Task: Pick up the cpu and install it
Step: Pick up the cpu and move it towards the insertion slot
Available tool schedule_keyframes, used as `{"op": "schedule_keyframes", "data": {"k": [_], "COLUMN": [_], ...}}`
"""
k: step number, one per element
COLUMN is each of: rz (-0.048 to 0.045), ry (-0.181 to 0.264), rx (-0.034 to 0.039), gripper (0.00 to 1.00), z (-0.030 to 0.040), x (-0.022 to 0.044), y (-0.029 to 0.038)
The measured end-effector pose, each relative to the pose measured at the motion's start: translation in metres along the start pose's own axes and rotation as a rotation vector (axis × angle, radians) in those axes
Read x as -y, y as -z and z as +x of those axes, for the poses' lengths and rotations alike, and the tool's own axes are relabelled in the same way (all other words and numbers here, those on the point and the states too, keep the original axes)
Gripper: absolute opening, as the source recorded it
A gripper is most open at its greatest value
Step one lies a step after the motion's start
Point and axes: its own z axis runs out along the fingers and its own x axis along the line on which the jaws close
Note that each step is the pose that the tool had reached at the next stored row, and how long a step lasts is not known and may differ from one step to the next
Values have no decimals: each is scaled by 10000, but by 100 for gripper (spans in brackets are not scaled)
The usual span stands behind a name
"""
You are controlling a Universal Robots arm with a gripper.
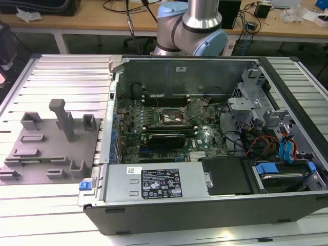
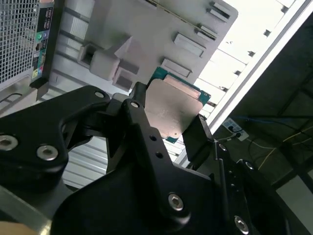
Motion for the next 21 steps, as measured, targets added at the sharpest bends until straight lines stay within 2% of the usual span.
{"op": "schedule_keyframes", "data": {"k": [7,8,10,13,17,18,20,21], "rz": [0,0,1,1,1,0,1,1], "ry": [-1,-1,0,-1,-1,0,0,-1], "rx": [-1,-1,-3,-4,-7,-7,-8,-9], "gripper": [55,55,55,55,55,55,55,55], "z": [-157,-206,-256,-375,-497,-556,-616,-672], "x": [1,1,1,-2,-7,-9,-12,-14], "y": [-6,-8,-9,-13,-17,-20,-22,-24]}}
